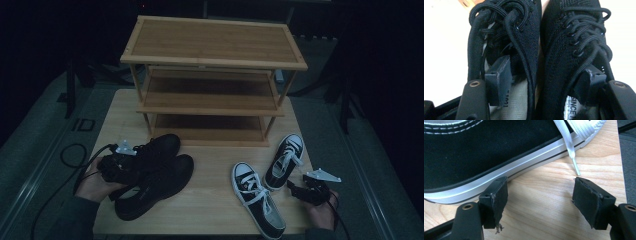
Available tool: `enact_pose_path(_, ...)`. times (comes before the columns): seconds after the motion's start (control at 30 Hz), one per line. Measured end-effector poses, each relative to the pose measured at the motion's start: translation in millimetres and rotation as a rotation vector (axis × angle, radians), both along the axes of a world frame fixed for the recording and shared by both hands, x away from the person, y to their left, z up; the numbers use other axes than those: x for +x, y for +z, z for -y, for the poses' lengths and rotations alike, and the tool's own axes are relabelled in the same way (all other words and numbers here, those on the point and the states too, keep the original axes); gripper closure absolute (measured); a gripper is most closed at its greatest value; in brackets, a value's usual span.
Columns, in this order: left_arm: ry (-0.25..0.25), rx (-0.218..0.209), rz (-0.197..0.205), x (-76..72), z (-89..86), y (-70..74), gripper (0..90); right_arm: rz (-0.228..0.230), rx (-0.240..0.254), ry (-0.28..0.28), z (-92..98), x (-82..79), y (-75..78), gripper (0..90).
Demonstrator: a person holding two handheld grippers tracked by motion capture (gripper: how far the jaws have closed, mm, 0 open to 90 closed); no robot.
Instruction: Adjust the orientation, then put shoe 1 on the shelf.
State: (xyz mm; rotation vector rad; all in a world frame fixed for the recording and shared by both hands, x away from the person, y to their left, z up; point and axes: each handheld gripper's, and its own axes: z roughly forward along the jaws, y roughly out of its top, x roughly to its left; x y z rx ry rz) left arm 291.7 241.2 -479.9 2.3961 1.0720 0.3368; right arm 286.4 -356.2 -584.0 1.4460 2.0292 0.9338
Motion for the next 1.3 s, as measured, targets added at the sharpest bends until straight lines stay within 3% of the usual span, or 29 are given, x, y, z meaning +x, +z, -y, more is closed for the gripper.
enact_pose_path(0.63, -0.028, -0.001, -0.024, 3.1, 5.5, -2.2, 48.9, 0.000, 0.000, 0.000, 0.0, 0.0, 0.0, 28.0)
enact_pose_path(0.8, -0.032, 0.008, -0.028, 4.1, 7.0, -3.3, 50.5, 0.000, 0.000, 0.000, 0.0, 0.0, 0.0, 28.0)
enact_pose_path(0.87, -0.023, 0.042, -0.033, 6.5, 9.7, -6.6, 50.5, 0.000, 0.000, 0.000, 0.0, 0.0, 0.0, 28.0)
enact_pose_path(0.93, -0.015, 0.046, -0.044, 9.2, 11.1, -10.0, 50.9, 0.000, 0.000, 0.000, 0.0, 0.0, 0.0, 28.0)
enact_pose_path(1.13, -0.019, 0.026, -0.067, 12.1, 11.3, -11.8, 61.2, 0.000, 0.000, 0.000, 0.0, 0.0, 0.0, 28.0)
enact_pose_path(1.3, -0.031, 0.032, -0.059, 10.7, 12.1, -10.9, 76.5, 0.000, 0.000, 0.000, 0.0, 0.0, 0.0, 28.0)
